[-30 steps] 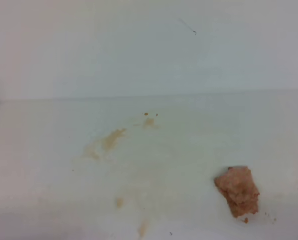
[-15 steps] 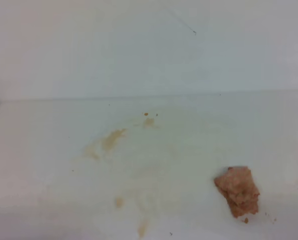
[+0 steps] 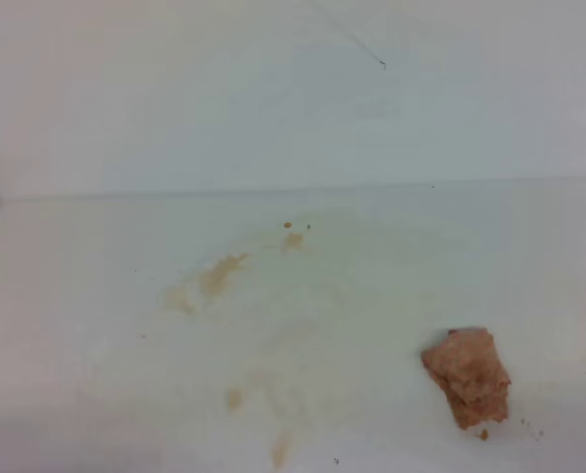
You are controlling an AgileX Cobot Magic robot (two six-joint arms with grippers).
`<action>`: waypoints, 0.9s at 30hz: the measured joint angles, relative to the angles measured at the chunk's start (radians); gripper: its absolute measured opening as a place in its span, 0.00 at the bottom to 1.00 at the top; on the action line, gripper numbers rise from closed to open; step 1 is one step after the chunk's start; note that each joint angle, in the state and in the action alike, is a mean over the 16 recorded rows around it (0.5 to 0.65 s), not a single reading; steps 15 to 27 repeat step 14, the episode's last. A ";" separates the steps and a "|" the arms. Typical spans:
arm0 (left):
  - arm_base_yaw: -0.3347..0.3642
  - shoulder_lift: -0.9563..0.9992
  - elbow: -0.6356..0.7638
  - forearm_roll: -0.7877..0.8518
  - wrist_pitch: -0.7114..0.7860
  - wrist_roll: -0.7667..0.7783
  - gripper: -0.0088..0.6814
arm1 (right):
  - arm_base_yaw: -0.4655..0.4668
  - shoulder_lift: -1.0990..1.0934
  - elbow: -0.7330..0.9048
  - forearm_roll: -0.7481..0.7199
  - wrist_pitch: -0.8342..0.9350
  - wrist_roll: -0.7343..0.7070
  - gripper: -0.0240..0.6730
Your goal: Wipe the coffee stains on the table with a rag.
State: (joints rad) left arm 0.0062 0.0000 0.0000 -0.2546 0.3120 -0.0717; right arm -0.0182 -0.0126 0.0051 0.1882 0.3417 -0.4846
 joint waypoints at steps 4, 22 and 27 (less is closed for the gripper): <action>0.000 0.000 0.000 0.000 0.000 0.000 0.01 | 0.000 0.000 0.000 0.000 0.000 0.000 0.03; 0.000 0.000 0.000 0.000 0.000 0.000 0.01 | 0.000 0.001 0.000 0.000 0.000 0.000 0.03; 0.000 0.000 0.000 0.000 0.000 0.000 0.01 | 0.000 0.001 0.000 0.000 0.000 0.000 0.03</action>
